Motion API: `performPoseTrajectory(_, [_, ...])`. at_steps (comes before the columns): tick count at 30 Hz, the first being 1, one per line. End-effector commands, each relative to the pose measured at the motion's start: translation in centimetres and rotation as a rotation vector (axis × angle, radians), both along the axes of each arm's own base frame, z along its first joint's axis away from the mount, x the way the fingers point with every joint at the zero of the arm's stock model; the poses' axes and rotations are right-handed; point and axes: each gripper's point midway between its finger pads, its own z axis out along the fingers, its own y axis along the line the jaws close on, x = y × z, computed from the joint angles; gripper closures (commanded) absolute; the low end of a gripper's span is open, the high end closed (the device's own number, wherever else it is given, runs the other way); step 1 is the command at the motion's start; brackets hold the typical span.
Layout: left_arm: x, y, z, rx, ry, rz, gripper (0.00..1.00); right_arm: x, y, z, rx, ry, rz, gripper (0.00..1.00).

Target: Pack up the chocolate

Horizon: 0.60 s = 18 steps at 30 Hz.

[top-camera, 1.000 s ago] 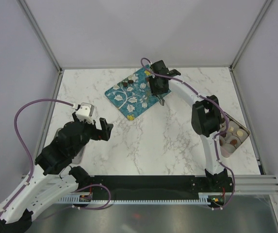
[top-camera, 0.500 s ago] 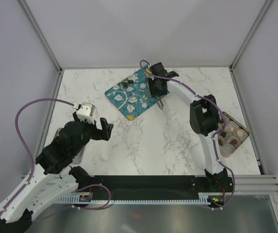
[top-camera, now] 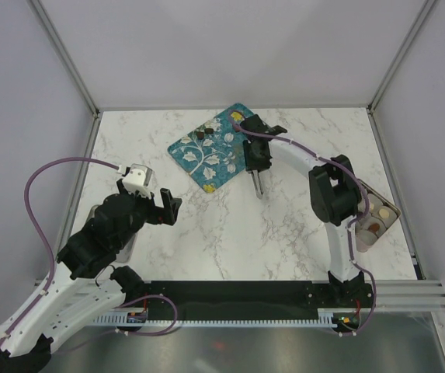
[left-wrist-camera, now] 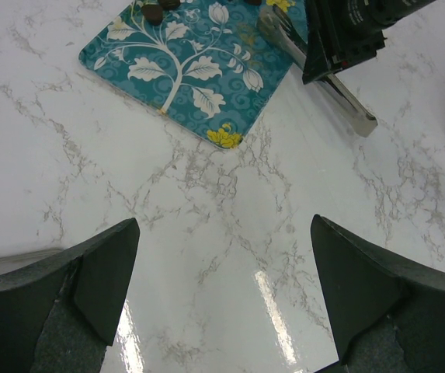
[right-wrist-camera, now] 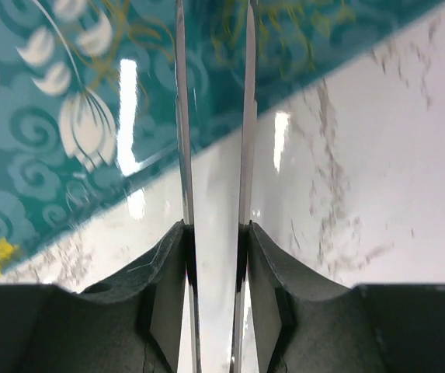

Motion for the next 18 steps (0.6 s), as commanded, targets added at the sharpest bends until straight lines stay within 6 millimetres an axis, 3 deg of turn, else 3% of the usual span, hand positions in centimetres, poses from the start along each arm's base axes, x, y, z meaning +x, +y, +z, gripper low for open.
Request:
performPoseTrajectory(1, [0.2, -0.3, 0.3, -0.004, -0.011, -0.007, 0.00, -1.8, -0.2, 5.5, 0.077, -0.081, -0.080, 0.62])
performPoseTrajectory(11, [0.1, -0.6, 0.3, -0.014, -0.004, -0.018, 0.00, -7.5, -2.1, 7.6, 0.113, -0.056, -0.085, 0.63])
performPoseTrajectory(17, [-0.1, -0.8, 0.4, -0.029, 0.002, -0.025, 0.01, -10.8, -4.0, 7.8, 0.102, -0.035, -0.081, 0.63])
performPoseTrajectory(18, [-0.1, -0.9, 0.5, -0.033, 0.003, -0.029, 0.01, -11.6, -4.6, 7.0, 0.084, -0.013, -0.082, 0.62])
